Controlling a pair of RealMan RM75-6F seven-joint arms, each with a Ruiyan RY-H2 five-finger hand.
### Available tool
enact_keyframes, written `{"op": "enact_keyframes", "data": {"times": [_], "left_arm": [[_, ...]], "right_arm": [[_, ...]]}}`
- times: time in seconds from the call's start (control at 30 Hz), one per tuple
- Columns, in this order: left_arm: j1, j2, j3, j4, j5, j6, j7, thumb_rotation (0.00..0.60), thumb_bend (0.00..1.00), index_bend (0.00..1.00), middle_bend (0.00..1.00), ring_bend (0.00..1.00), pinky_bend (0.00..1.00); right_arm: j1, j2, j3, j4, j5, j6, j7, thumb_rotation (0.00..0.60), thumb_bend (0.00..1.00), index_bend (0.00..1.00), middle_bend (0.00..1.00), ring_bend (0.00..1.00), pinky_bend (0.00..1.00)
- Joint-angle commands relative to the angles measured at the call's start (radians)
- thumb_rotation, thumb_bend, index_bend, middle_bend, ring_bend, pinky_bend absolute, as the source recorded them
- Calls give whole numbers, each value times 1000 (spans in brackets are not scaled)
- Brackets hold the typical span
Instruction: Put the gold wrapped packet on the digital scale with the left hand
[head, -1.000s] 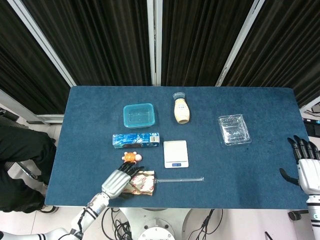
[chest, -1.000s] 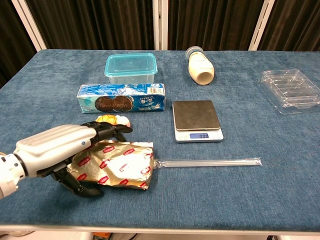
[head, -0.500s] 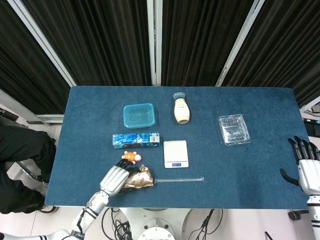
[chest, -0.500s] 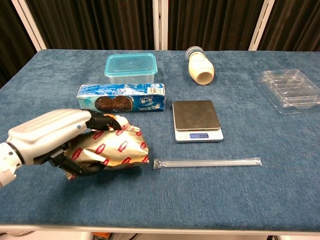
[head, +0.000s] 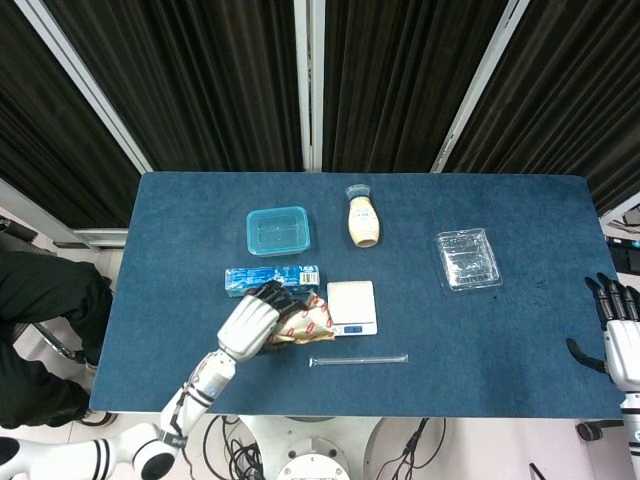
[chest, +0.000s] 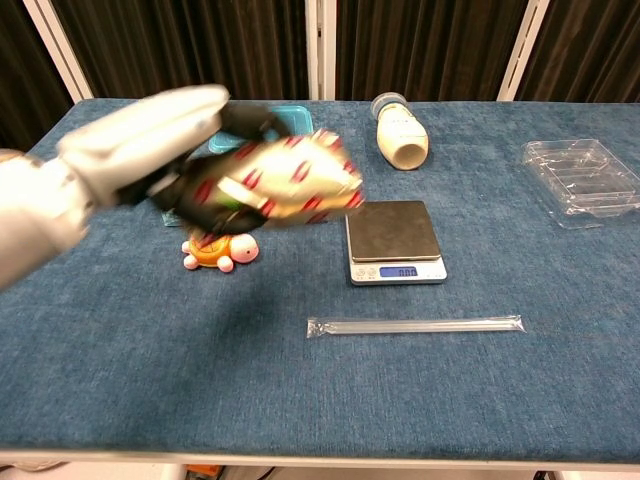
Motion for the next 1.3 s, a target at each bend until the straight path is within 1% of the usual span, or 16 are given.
{"op": "enact_keyframes", "data": {"times": [0.03,0.1,0.2,0.4,0.6,0.73,0.8,0.9,1.03,1.1,1.17,1.23,1.3], "left_arm": [[-81,-44,-65,58,-45,-71,2,600,312,462,574,263,190],[-117,-77,-84,106,-71,-102,5,600,312,460,574,263,191],[-162,-125,-98,180,-103,-137,9,600,312,457,574,264,189],[-235,-213,-125,309,-141,-170,-27,600,312,453,569,263,184],[-287,-292,-128,432,-144,-167,-79,600,312,444,555,253,174],[-308,-341,-123,511,-148,-163,-131,600,312,424,530,222,158],[-318,-359,-121,544,-148,-160,-152,600,311,392,498,200,150],[-332,-374,-124,577,-150,-159,-177,600,297,313,400,132,124],[-349,-391,-126,614,-150,-153,-201,600,262,241,310,100,99],[-356,-397,-125,626,-156,-161,-210,600,230,185,249,73,74],[-360,-401,-125,631,-161,-164,-216,600,174,90,155,20,38],[-362,-403,-124,635,-160,-155,-226,600,132,41,117,2,26],[-360,-402,-119,635,-155,-140,-235,600,101,22,109,0,22]], "right_arm": [[-5,3,4,9,5,6,16,600,163,0,0,0,0],[-8,4,7,17,10,6,29,600,163,0,0,0,0],[-10,5,10,30,16,4,48,600,164,0,0,0,0],[-19,13,17,50,18,15,84,600,164,0,0,0,0],[-28,18,21,66,29,17,107,600,164,0,0,0,0],[-28,15,21,73,30,13,115,600,164,0,0,0,0],[-28,15,22,75,30,11,115,600,164,0,0,0,0],[-27,13,23,74,28,10,112,600,164,0,0,0,0],[-25,12,23,69,25,9,108,600,164,0,0,0,0],[-24,11,22,64,22,8,106,600,163,0,0,0,0],[-23,11,22,61,20,8,102,600,164,0,0,0,0],[-23,11,22,58,21,8,98,600,163,0,0,0,0],[-24,13,24,57,25,8,96,600,163,0,0,0,0]]}}
